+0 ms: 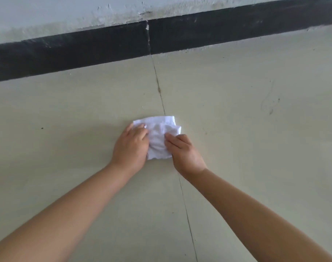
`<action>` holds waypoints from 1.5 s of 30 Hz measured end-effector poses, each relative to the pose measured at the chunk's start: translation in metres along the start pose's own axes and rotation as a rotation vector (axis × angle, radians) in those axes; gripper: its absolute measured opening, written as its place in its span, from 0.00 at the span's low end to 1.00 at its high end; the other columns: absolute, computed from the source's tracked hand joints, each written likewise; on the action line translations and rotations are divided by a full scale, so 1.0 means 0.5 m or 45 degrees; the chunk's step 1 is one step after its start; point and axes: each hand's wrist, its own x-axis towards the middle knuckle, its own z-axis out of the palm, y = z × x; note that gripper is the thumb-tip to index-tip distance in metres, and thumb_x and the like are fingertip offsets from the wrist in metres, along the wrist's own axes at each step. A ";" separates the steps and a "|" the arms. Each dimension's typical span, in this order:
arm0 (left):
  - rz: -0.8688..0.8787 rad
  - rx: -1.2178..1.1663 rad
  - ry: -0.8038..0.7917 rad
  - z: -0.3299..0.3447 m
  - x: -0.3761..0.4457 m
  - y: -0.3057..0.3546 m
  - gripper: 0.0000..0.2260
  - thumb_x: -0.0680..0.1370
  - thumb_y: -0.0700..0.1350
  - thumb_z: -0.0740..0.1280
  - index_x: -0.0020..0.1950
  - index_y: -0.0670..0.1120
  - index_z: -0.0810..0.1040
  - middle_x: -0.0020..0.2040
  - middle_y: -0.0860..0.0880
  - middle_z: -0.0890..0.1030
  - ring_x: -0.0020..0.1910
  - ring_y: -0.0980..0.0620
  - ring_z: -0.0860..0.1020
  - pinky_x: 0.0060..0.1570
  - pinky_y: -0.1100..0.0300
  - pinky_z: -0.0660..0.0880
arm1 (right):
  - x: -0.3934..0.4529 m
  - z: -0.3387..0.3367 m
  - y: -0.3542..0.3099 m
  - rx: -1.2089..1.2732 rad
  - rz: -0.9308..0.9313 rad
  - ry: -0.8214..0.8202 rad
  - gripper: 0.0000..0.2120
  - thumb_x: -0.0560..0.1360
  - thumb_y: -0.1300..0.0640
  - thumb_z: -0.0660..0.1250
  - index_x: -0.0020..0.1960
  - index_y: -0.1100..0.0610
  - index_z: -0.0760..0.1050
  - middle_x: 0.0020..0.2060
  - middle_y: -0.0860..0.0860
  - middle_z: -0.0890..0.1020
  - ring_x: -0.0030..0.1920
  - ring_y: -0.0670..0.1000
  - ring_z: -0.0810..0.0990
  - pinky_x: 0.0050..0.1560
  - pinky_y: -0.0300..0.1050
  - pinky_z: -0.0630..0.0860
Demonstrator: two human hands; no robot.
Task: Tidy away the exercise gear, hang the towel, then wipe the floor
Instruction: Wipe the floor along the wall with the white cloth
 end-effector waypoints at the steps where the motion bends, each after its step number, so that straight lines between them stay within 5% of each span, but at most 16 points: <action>1: -0.077 0.008 -0.018 -0.006 0.017 -0.033 0.11 0.62 0.34 0.59 0.30 0.36 0.82 0.34 0.41 0.84 0.37 0.41 0.85 0.50 0.52 0.73 | 0.049 0.009 -0.008 0.007 -0.020 0.005 0.14 0.60 0.72 0.57 0.34 0.66 0.82 0.39 0.58 0.86 0.30 0.55 0.80 0.23 0.37 0.76; 3: -0.266 -0.042 -0.116 -0.024 0.056 -0.082 0.04 0.61 0.28 0.68 0.33 0.34 0.81 0.38 0.38 0.83 0.37 0.37 0.83 0.37 0.53 0.79 | 0.143 0.016 -0.020 -0.024 0.018 -0.005 0.14 0.59 0.73 0.56 0.33 0.66 0.79 0.38 0.57 0.85 0.32 0.57 0.80 0.23 0.36 0.72; 7: -0.643 -0.117 -0.252 -0.040 0.140 -0.096 0.09 0.77 0.36 0.61 0.54 0.33 0.77 0.58 0.38 0.76 0.60 0.39 0.73 0.52 0.49 0.72 | 0.236 0.012 0.032 -0.171 0.286 -0.371 0.16 0.71 0.72 0.56 0.55 0.65 0.76 0.54 0.58 0.78 0.47 0.55 0.69 0.41 0.43 0.67; 12: -0.443 -0.270 -0.212 -0.030 0.211 -0.007 0.11 0.77 0.37 0.62 0.57 0.34 0.76 0.61 0.40 0.75 0.65 0.43 0.70 0.59 0.54 0.69 | 0.181 -0.058 0.130 -0.119 0.123 0.048 0.10 0.54 0.76 0.62 0.29 0.67 0.79 0.33 0.58 0.85 0.30 0.60 0.77 0.23 0.44 0.77; 15: -0.131 -0.240 -0.023 -0.021 0.212 0.099 0.10 0.55 0.33 0.78 0.33 0.35 0.81 0.37 0.41 0.82 0.40 0.45 0.83 0.32 0.64 0.77 | 0.084 -0.115 0.176 -0.212 0.154 0.111 0.10 0.53 0.75 0.64 0.30 0.67 0.80 0.37 0.60 0.86 0.27 0.59 0.79 0.24 0.43 0.78; 17: 0.029 -0.282 -0.032 -0.022 0.186 0.158 0.09 0.48 0.31 0.75 0.20 0.40 0.77 0.24 0.46 0.78 0.24 0.47 0.80 0.20 0.69 0.70 | -0.005 -0.137 0.186 -0.228 0.233 0.142 0.10 0.58 0.74 0.64 0.34 0.67 0.82 0.40 0.61 0.86 0.30 0.57 0.79 0.28 0.42 0.78; 19: 0.145 -0.308 -0.073 0.002 0.137 0.205 0.04 0.53 0.33 0.67 0.20 0.41 0.77 0.24 0.46 0.78 0.24 0.47 0.80 0.23 0.68 0.72 | -0.096 -0.140 0.171 -0.201 0.309 0.172 0.11 0.66 0.70 0.60 0.38 0.69 0.82 0.42 0.61 0.86 0.37 0.52 0.75 0.31 0.39 0.77; 22: 0.279 -0.311 -0.039 0.026 0.036 0.238 0.15 0.64 0.33 0.56 0.27 0.39 0.82 0.29 0.44 0.82 0.32 0.46 0.84 0.45 0.60 0.74 | -0.184 -0.115 0.125 -0.096 0.351 0.164 0.15 0.69 0.67 0.57 0.40 0.70 0.82 0.44 0.62 0.85 0.39 0.50 0.69 0.42 0.40 0.73; 25: 0.254 -0.231 -0.020 0.027 -0.042 0.212 0.17 0.67 0.35 0.56 0.34 0.37 0.85 0.33 0.44 0.84 0.40 0.47 0.86 0.58 0.53 0.66 | -0.193 -0.085 0.074 -0.058 0.266 0.124 0.12 0.67 0.70 0.60 0.40 0.68 0.83 0.44 0.59 0.86 0.38 0.50 0.70 0.33 0.40 0.78; 28: 0.121 -0.165 -0.036 0.026 -0.095 0.155 0.17 0.68 0.35 0.55 0.37 0.36 0.84 0.36 0.44 0.84 0.50 0.47 0.79 0.71 0.61 0.56 | -0.163 -0.052 0.034 -0.047 0.149 0.089 0.17 0.66 0.68 0.55 0.40 0.66 0.83 0.44 0.56 0.86 0.36 0.52 0.74 0.26 0.38 0.77; 31: -0.005 -0.065 -0.081 0.025 -0.093 0.091 0.16 0.67 0.36 0.56 0.37 0.36 0.84 0.37 0.43 0.85 0.48 0.45 0.83 0.66 0.60 0.64 | -0.103 -0.027 0.010 -0.063 0.067 0.011 0.16 0.62 0.70 0.56 0.37 0.64 0.83 0.44 0.55 0.86 0.37 0.51 0.73 0.25 0.35 0.75; 33: -0.098 -0.048 -0.135 0.008 -0.059 0.045 0.10 0.64 0.33 0.63 0.36 0.35 0.84 0.37 0.42 0.85 0.41 0.44 0.86 0.47 0.57 0.78 | -0.040 -0.013 0.002 -0.041 0.055 0.004 0.15 0.56 0.73 0.58 0.33 0.63 0.81 0.42 0.55 0.86 0.30 0.54 0.78 0.23 0.35 0.74; 35: -0.221 -0.037 -0.153 -0.013 -0.009 0.003 0.09 0.56 0.27 0.73 0.35 0.35 0.83 0.37 0.40 0.85 0.35 0.42 0.85 0.29 0.58 0.79 | 0.028 -0.005 -0.007 0.000 0.109 -0.019 0.12 0.53 0.75 0.61 0.30 0.64 0.79 0.41 0.56 0.86 0.27 0.55 0.78 0.21 0.35 0.71; 37: -0.358 -0.038 -0.204 -0.030 0.039 -0.031 0.10 0.62 0.28 0.74 0.43 0.33 0.82 0.48 0.39 0.84 0.41 0.40 0.84 0.34 0.57 0.78 | 0.090 -0.001 -0.017 0.038 0.223 -0.098 0.11 0.54 0.79 0.64 0.32 0.68 0.77 0.46 0.58 0.85 0.33 0.57 0.77 0.27 0.37 0.68; 39: -0.531 -0.073 -0.210 -0.033 0.074 -0.061 0.12 0.76 0.33 0.61 0.58 0.36 0.77 0.64 0.42 0.76 0.57 0.40 0.78 0.51 0.52 0.73 | 0.137 0.008 -0.022 -0.004 0.303 -0.202 0.11 0.66 0.76 0.61 0.44 0.69 0.78 0.58 0.57 0.79 0.44 0.55 0.71 0.38 0.43 0.68; 45: -0.569 0.020 -0.333 -0.034 0.064 -0.142 0.16 0.77 0.35 0.59 0.65 0.38 0.73 0.70 0.44 0.70 0.63 0.40 0.74 0.57 0.49 0.72 | 0.232 0.015 -0.068 -0.016 0.395 -0.374 0.14 0.75 0.69 0.57 0.57 0.63 0.75 0.60 0.53 0.76 0.50 0.53 0.65 0.48 0.41 0.67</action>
